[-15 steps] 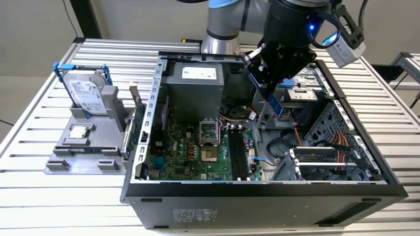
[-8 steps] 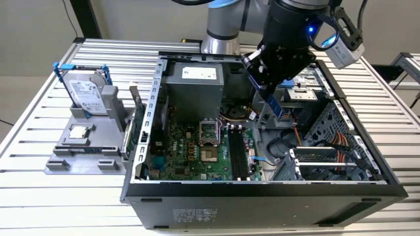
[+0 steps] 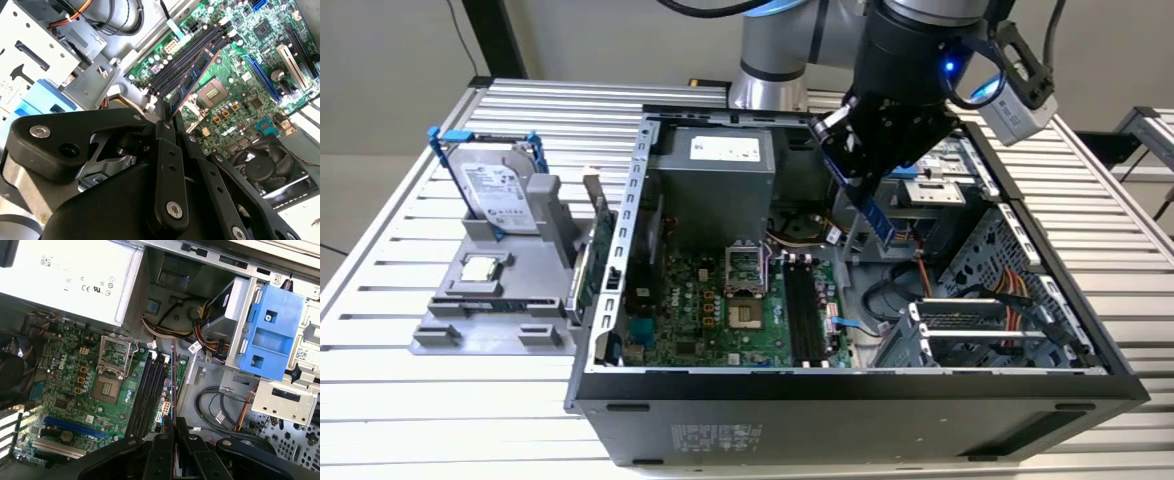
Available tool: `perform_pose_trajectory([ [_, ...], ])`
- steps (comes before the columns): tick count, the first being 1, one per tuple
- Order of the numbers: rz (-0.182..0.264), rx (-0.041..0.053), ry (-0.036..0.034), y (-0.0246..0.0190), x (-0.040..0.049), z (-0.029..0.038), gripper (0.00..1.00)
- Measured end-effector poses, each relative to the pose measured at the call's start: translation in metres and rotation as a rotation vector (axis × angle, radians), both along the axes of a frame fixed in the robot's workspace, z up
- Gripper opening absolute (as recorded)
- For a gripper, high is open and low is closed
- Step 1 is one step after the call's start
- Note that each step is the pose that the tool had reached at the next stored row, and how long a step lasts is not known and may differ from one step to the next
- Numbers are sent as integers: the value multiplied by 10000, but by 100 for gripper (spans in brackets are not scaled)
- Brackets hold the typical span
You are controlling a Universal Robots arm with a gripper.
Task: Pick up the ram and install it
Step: 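Insert the ram into the slot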
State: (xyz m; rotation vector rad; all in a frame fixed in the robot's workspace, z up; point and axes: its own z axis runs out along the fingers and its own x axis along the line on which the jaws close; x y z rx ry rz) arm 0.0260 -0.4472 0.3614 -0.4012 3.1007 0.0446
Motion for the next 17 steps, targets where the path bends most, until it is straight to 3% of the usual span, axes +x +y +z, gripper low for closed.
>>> perform_pose_trajectory([
  [17, 0, -45, 0, 0, 0, -58, 0],
])
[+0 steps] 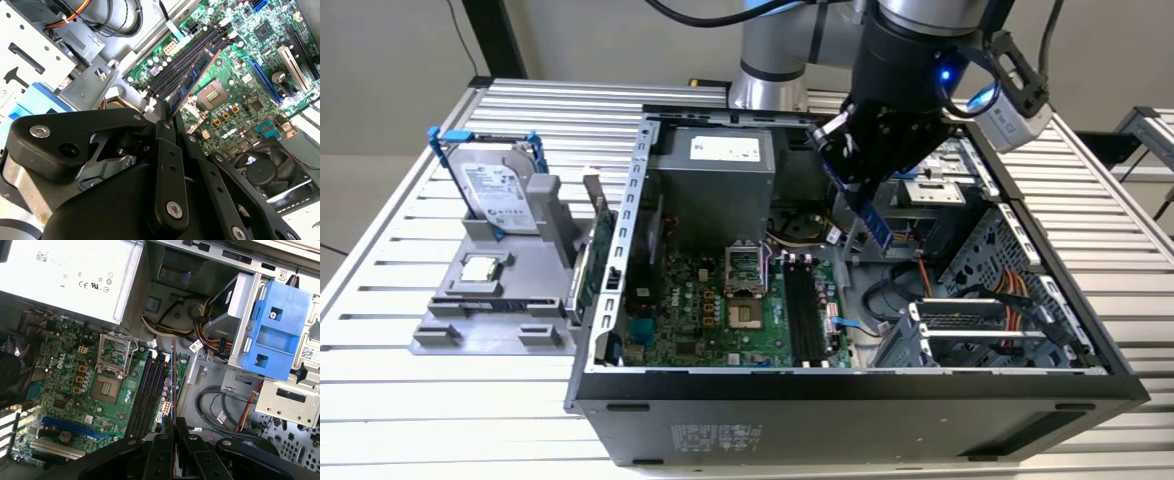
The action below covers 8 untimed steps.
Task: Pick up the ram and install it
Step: 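Insert the ram into the slot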
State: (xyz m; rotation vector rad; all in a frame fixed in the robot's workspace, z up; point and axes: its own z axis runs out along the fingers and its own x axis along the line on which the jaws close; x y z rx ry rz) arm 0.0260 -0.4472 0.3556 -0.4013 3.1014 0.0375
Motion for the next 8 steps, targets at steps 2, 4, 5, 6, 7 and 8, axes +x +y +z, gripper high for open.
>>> perform_pose_trajectory([
  [2, -6, 1, 0, 0, 0, -3, 0],
  [4, -105, 1, 0, 0, 0, -5, 0],
  [5, -196, 1, 0, 0, 0, -7, 0],
  [6, -297, 2, 0, 0, 0, -9, 0],
  [7, -394, 1, 0, 0, 0, -10, 0],
  [8, -493, 2, 0, 0, 0, -13, 0],
])
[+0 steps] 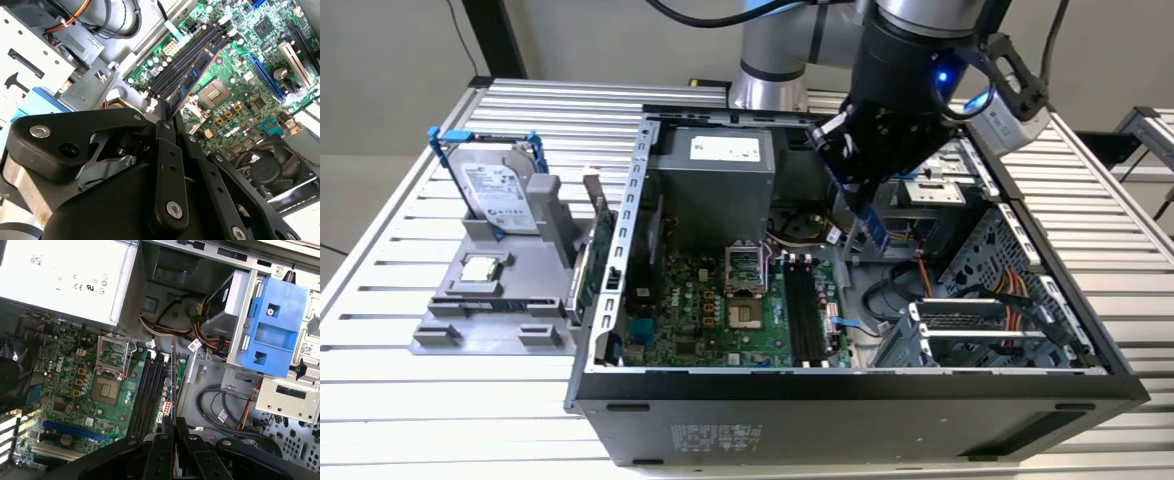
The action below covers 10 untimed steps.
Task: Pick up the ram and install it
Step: 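Insert the ram into the slot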
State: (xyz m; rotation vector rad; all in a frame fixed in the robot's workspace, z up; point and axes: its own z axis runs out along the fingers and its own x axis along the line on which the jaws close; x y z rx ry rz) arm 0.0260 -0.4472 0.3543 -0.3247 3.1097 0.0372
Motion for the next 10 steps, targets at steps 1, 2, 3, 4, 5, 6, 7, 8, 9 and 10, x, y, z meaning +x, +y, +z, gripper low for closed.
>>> perform_pose_trajectory([
  [1, -80, 0, 0, 0, 0, -2, 0],
  [2, -169, -1, 0, 0, 0, -4, 0],
  [3, -253, -1, 0, 0, 0, -6, 0],
  [4, -330, -1, 0, 0, 0, -9, 0],
  [5, -399, 0, 0, 0, 0, -11, 0],
  [6, -470, 0, 0, 0, 0, -14, 0],
  [7, -537, 0, 0, 0, 0, -16, 0],
  [8, -607, -1, 0, 0, 0, -18, 0],
  [9, -661, -2, 0, 0, 0, -20, 0],
  [10, -696, -2, 1, 0, 0, -22, 0],
])
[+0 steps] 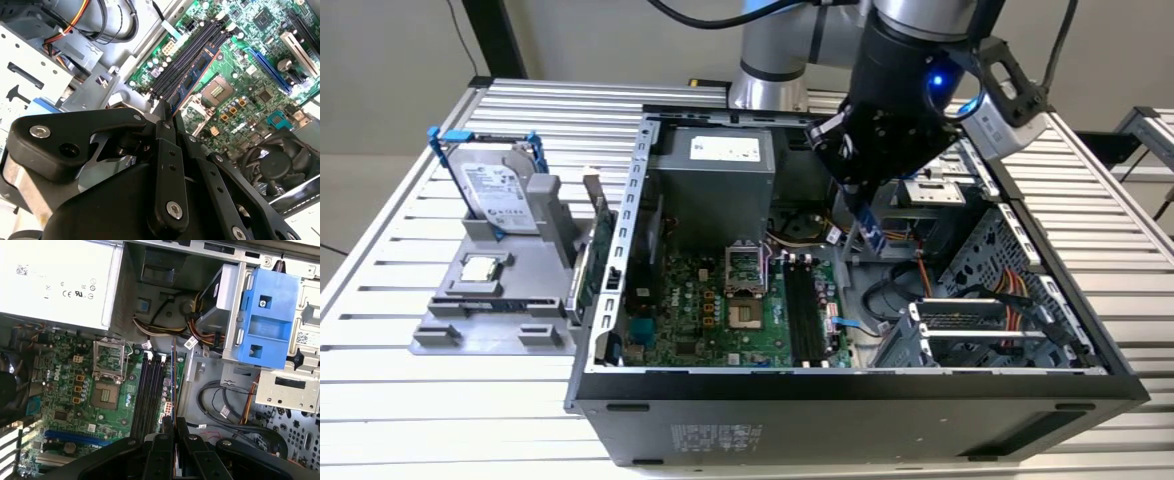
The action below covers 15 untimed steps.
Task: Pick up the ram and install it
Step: 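Insert the ram into the slot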
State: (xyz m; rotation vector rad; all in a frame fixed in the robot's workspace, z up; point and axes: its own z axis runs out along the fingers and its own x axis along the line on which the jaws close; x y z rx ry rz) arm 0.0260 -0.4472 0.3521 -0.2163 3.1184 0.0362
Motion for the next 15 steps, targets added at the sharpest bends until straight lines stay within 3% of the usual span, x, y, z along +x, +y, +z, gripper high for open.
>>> perform_pose_trajectory([
  [15, -51, 1, -1, 0, 0, -33, 0],
])
